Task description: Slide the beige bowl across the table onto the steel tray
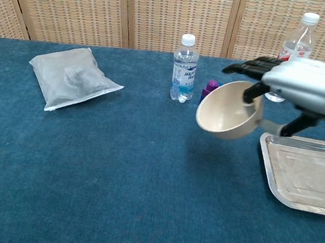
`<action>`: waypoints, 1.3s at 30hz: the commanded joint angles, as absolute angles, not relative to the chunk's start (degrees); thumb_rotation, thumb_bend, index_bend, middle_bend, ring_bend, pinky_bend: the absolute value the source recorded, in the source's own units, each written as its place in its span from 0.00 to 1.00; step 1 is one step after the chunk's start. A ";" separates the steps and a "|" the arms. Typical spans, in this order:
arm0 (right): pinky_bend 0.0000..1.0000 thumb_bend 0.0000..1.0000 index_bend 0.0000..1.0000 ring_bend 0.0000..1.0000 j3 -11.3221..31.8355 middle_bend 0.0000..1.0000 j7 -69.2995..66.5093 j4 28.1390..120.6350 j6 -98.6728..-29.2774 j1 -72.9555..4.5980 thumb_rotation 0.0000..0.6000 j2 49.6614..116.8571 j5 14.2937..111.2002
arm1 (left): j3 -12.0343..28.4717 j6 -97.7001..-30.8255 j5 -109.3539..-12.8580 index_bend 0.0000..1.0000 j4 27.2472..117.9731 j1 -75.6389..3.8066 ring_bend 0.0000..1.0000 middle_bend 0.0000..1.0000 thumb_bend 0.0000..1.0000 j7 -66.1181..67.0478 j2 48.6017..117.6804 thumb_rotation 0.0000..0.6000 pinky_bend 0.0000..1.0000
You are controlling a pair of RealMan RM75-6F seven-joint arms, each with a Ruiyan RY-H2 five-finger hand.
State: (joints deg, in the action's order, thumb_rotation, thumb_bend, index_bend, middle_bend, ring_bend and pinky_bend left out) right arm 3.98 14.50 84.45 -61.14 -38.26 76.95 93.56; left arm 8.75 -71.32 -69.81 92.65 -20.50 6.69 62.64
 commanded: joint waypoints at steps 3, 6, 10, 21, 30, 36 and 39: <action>0.00 0.57 0.60 0.00 1.74 0.00 8.37 82.78 -65.68 -32.25 1.00 71.03 90.64 | 8.70 -71.25 -70.05 0.00 92.87 -20.47 0.00 0.00 0.00 6.73 62.59 1.00 0.00; 0.00 0.57 0.60 0.00 -1.10 0.00 2.90 78.31 -68.41 -28.65 1.00 70.72 91.47 | 8.64 -71.24 -70.20 0.00 93.16 -20.41 0.00 0.00 0.00 6.85 62.55 1.00 0.00; 0.00 0.57 0.60 0.00 -3.58 0.00 -2.31 73.15 -71.32 -25.88 1.00 72.19 93.68 | 8.53 -71.13 -70.40 0.00 93.45 -20.44 0.00 0.00 0.00 7.27 62.67 1.00 0.00; 0.00 0.57 0.61 0.00 -5.27 0.00 -8.19 65.09 -74.37 -22.81 1.00 76.13 95.73 | 8.15 -70.94 -71.07 0.00 94.07 -20.61 0.00 0.00 0.00 8.65 63.20 1.00 0.00; 0.00 0.56 0.60 0.00 -5.56 0.00 -8.38 64.91 -71.49 -23.31 1.00 76.74 95.63 | 8.12 -70.90 -71.06 0.00 94.23 -20.48 0.00 0.00 0.00 8.72 63.14 1.00 0.00; 0.00 0.22 0.22 0.00 -5.30 0.00 -5.00 67.23 -69.01 -23.17 1.00 75.64 93.87 | 8.13 -70.83 -71.19 0.00 94.45 -20.37 0.00 0.00 0.00 8.28 62.90 1.00 0.00; 0.00 0.15 0.05 0.00 -5.25 0.00 -3.97 68.05 -69.94 -22.48 1.00 74.88 93.85 | 8.10 -70.56 -71.17 0.00 94.46 -20.36 0.00 0.00 0.00 7.91 62.78 1.00 0.00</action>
